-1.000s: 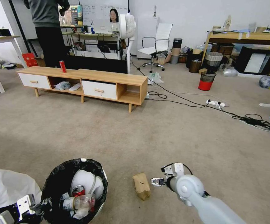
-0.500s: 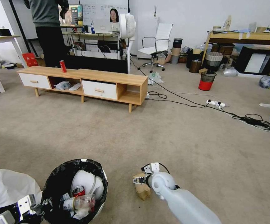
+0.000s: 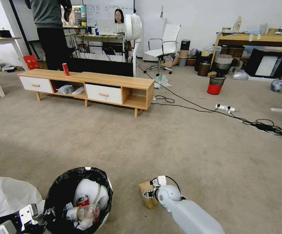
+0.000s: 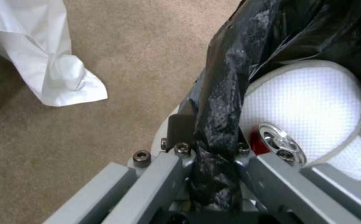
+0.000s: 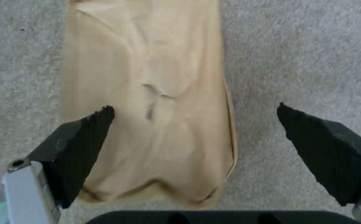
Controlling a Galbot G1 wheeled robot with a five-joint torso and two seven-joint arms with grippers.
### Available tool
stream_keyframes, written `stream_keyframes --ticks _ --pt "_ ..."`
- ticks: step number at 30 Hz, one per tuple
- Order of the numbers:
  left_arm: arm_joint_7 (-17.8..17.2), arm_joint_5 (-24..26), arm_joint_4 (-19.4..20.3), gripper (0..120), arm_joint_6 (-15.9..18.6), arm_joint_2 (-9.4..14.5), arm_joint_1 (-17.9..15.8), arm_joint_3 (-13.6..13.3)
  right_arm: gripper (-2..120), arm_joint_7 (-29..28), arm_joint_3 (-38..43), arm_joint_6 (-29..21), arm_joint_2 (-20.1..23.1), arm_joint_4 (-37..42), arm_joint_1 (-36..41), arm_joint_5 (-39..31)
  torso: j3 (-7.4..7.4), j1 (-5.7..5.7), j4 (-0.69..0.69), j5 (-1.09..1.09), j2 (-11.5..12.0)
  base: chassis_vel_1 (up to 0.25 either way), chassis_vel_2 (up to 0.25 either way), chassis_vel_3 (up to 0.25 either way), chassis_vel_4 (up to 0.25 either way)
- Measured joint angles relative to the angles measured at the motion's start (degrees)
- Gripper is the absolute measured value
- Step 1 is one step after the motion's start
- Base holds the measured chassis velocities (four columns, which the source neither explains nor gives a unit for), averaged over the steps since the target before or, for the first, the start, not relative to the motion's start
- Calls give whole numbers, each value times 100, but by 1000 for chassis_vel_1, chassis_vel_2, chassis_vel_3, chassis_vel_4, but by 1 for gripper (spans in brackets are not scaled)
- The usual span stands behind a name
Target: Pick up the trash bin and place the garbage on the floor into it.
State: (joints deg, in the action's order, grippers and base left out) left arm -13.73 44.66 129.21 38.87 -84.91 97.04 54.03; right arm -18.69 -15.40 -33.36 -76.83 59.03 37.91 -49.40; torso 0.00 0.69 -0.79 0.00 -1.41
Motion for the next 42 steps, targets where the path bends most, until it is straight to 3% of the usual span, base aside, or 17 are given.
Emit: stream_keyframes --ticks 5,8,9,18,27,29,32,42 --pt "7 -6 -10 2 -15 -6 -8 -10 97 173 -189 182 -60 -178 -49 94 0 0 0 0 0 0 0 0 0" --pt "13 -10 -20 2 -23 -11 -8 -11 87 281 -317 327 -127 -307 -88 194 0 0 1 0 0 0 0 0 0" --pt "19 -11 -25 2 -31 -13 -8 -9 78 314 -373 375 -170 -360 -107 220 0 0 0 0 -1 0 0 0 0" --pt "34 -23 -80 2 -61 -10 -28 -5 47 423 -598 577 -300 -548 -177 343 0 0 1 0 -1 0 0 0 0" --pt "34 -31 -135 2 -62 -8 -96 -40 18 422 -677 623 -218 -490 -131 343 0 0 1 0 -1 0 0 0 0" --pt "35 -41 -142 2 -63 -16 -117 -68 6 402 -688 638 -136 -392 -93 286 0 0 0 0 -1 0 0 0 0" --pt "34 -63 -148 2 -63 -34 -123 -92 0 371 -689 646 -42 -222 -40 176 0 0 -1 0 -1 0 0 0 0" --pt "-3 -71 -75 2 -35 -44 -97 -101 0 112 -628 696 434 768 54 -280 0 0 1 0 -1 0 0 0 0"
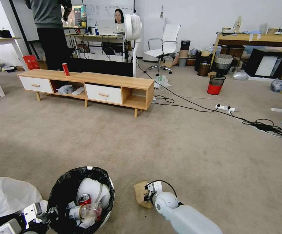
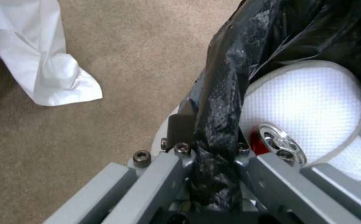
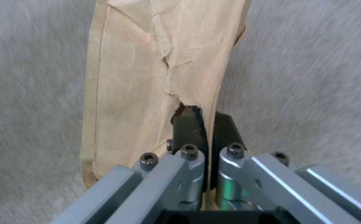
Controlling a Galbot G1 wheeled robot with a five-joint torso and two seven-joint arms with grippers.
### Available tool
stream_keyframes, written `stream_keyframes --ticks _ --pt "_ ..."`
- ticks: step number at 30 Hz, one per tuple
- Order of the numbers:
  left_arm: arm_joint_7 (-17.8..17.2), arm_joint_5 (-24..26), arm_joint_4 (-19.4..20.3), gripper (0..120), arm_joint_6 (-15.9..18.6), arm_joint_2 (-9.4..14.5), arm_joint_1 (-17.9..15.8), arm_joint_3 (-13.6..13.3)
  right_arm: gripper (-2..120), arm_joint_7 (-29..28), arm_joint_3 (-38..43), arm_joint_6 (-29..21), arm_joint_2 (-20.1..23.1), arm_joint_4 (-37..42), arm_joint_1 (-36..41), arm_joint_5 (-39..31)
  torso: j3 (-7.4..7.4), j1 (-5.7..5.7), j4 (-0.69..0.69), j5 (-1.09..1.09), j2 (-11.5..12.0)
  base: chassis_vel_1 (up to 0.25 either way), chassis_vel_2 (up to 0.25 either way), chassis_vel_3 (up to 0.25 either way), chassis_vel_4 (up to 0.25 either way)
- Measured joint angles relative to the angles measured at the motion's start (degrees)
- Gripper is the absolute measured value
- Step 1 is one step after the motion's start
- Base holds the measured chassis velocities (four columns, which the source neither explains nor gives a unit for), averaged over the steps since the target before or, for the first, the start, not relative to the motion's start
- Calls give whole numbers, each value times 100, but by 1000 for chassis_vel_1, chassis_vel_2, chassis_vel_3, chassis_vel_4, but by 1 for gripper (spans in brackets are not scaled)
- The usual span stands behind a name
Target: Pick up the trash bin and place the garbage on the floor into it.
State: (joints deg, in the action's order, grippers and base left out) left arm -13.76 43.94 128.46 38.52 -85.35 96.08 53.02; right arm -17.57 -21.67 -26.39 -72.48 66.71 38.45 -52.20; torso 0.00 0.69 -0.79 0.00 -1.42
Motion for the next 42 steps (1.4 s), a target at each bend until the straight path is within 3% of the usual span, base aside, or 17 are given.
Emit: stream_keyframes --ticks 3,8,18,27,36,42 --pt "-3 3 13 2 7 1 -3 0 0 -55 20 0 77 154 12 -61 0 0 0 1 0 0 0 0 0" --pt "-12 9 87 2 17 2 7 -21 0 -357 211 4 640 1010 105 -232 0 0 0 1 1 0 0 0 0" --pt "-45 89 244 2 70 62 77 -23 0 -486 596 272 1482 1953 62 -234 0 0 -1 1 2 0 0 0 0" --pt "-264 484 388 2 257 186 64 -43 0 -294 1176 683 2231 4154 -260 -497 0 0 0 0 2 0 0 0 0" --pt "-484 944 511 2 367 321 26 7 0 -96 1100 894 2395 5437 -834 -1119 0 0 0 -2 1 0 0 0 0" --pt "-510 1022 575 2 370 372 27 18 0 -353 394 592 2222 6023 -1614 -2017 0 0 0 0 1 0 0 0 0"
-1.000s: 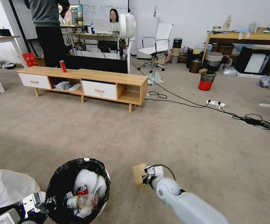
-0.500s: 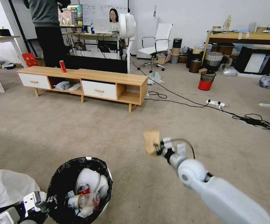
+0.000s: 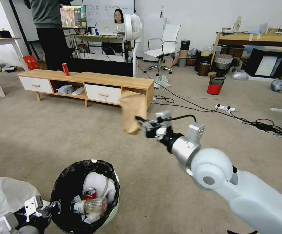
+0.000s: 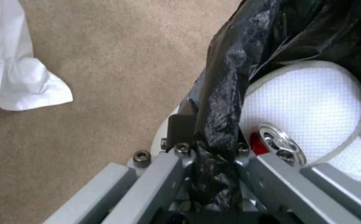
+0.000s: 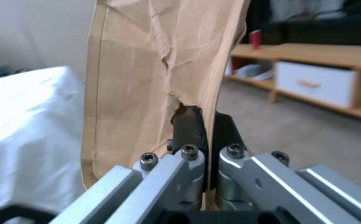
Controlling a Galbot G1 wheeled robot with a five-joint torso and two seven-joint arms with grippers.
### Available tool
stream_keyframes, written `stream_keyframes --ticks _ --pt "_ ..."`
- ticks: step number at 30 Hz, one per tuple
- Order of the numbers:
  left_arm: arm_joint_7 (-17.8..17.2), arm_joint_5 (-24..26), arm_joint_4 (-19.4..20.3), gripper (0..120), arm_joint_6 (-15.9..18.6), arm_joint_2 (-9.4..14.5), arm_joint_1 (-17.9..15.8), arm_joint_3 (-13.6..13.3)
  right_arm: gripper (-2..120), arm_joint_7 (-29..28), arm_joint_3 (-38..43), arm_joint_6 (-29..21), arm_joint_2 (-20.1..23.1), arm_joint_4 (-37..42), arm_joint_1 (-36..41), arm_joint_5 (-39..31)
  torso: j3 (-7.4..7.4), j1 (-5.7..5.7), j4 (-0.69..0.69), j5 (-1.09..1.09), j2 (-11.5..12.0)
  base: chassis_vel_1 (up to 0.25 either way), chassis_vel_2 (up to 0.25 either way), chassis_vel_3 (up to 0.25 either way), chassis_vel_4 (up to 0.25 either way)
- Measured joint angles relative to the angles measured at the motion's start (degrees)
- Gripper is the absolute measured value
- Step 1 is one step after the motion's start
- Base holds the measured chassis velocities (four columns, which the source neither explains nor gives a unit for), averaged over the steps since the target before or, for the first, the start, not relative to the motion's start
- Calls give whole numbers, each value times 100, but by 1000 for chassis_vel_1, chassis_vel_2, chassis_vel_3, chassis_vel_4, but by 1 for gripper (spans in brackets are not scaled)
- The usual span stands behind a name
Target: Pick up the trash bin and place the garbage on the floor into it.
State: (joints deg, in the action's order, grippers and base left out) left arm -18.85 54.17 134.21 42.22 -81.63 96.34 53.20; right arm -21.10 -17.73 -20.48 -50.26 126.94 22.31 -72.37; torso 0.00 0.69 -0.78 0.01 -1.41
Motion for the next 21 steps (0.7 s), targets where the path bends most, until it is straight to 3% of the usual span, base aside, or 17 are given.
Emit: stream_keyframes --ticks 8,21 --pt "0 -4 62 2 1 -2 3 -16 0 -457 -1427 -400 -343 2 -1116 -454 0 0 1 -1 0 0 0 0 0" --pt "7 -16 87 2 1 -5 -30 -25 0 -739 -2391 -861 -630 3 -1487 -643 0 0 -1 -1 0 0 0 0 0"
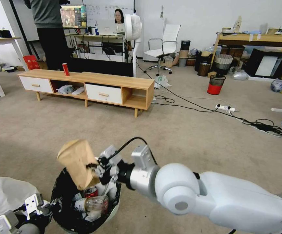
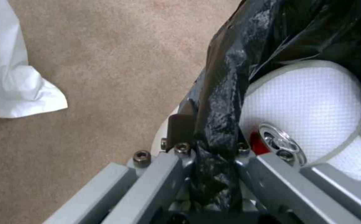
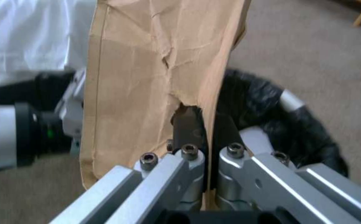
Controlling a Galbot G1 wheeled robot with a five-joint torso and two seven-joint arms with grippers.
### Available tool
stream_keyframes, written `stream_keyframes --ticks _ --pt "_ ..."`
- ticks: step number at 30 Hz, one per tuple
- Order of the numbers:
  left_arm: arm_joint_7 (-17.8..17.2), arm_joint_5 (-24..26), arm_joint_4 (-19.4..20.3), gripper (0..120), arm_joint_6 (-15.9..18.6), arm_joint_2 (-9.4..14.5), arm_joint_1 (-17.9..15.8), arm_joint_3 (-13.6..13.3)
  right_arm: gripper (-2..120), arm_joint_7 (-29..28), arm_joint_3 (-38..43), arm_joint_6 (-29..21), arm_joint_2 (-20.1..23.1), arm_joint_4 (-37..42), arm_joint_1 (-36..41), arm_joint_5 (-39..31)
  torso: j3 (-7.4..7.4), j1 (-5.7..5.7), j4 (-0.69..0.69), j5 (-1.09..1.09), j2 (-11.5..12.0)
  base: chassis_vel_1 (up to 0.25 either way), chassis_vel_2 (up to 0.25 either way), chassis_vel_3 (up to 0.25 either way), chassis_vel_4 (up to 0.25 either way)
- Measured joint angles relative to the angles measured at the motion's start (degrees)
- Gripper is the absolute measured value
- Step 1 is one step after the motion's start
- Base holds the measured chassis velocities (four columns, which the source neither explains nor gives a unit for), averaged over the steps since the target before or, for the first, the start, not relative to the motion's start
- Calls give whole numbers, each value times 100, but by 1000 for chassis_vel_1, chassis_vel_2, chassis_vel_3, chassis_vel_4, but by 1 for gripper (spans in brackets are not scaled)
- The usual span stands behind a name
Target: Pick up the trash bin and place the garbage on the floor into it.
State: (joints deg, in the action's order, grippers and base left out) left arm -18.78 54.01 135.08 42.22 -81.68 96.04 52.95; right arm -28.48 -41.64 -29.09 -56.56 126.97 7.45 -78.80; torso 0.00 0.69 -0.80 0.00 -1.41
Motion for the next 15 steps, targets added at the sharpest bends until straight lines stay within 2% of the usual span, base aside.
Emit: stream_keyframes --ticks 9,15 --pt "2 35 21 2 0 2 -30 11 0 -143 -422 -223 -153 -174 -28 -31 0 0 0 0 0 0 0 0 0" --pt "3 49 59 2 -1 -8 -33 11 0 -326 -749 -419 -364 -562 45 75 0 0 0 0 0 0 0 0 0"
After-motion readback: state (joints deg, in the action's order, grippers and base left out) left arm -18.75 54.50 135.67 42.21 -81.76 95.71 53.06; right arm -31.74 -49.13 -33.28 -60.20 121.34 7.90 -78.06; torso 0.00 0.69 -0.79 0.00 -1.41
